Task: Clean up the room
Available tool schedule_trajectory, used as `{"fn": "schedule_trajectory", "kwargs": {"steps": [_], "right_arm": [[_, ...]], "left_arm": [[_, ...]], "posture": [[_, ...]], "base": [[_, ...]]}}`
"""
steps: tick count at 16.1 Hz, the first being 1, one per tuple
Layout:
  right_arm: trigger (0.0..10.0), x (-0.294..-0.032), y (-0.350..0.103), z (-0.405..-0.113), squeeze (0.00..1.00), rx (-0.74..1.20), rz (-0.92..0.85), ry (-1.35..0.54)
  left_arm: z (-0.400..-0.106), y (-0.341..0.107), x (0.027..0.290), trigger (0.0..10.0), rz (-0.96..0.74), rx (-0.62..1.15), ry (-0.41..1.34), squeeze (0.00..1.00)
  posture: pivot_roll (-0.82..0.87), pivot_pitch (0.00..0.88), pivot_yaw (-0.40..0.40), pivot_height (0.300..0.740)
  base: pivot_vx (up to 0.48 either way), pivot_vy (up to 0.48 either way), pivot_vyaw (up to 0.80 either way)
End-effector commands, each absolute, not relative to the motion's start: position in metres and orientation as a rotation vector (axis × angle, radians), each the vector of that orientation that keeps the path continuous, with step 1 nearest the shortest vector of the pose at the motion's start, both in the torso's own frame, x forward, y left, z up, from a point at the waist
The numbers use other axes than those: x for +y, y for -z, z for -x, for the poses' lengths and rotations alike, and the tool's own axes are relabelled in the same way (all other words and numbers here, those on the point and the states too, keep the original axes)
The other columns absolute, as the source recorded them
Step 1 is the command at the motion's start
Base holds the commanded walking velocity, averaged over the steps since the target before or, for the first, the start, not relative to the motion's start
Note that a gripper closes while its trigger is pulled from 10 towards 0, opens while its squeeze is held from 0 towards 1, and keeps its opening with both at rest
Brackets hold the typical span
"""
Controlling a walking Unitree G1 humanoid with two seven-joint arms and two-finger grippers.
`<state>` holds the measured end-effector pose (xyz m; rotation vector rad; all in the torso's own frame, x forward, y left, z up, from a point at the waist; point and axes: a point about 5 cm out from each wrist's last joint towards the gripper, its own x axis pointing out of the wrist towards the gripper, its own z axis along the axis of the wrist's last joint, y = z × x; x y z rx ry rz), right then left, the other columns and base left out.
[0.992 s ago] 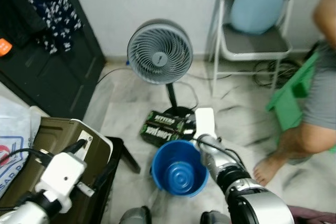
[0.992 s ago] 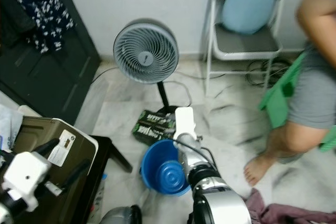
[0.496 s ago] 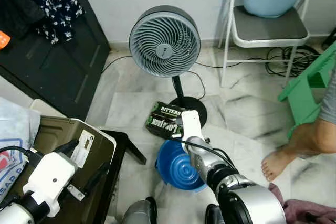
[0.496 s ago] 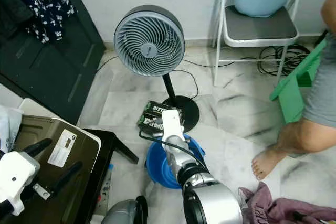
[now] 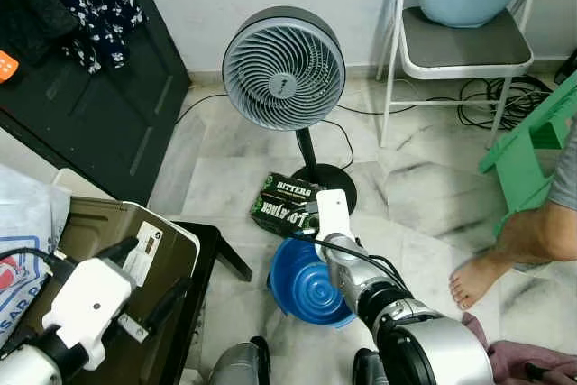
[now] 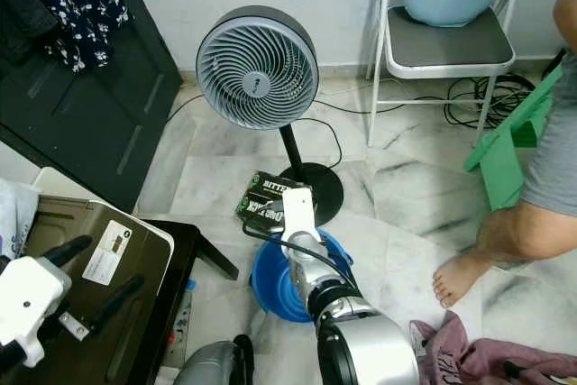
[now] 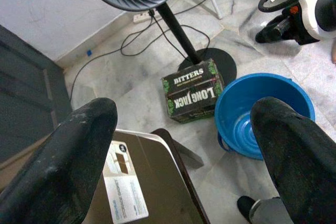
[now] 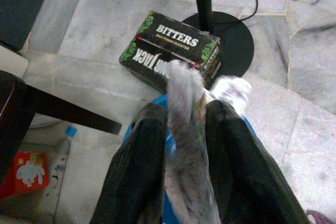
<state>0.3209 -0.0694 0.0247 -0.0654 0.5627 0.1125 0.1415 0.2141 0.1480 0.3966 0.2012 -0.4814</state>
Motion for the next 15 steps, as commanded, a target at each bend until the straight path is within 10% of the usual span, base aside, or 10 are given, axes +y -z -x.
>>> {"fn": "schedule_trajectory", "kwargs": {"steps": [1,15], "right_arm": [[10.0,-0.063,-0.025,-0.320,1.00,0.567,0.047,-0.126],[10.0,-0.076,-0.054,-0.321,1.00,0.371,0.016,-0.351]], "left_arm": [[-0.140,-0.147,0.216,10.0,-0.403,0.220,0.471,0.00],[-0.192,-0.137,0.172,10.0,-0.293,0.045,0.461,0.00]], "posture": [[0.29,0.236,0.153,0.740],[0.08,0.125,0.074,0.740]], "base": [[0.000,0.000,0.00],[0.000,0.000,0.00]]}}
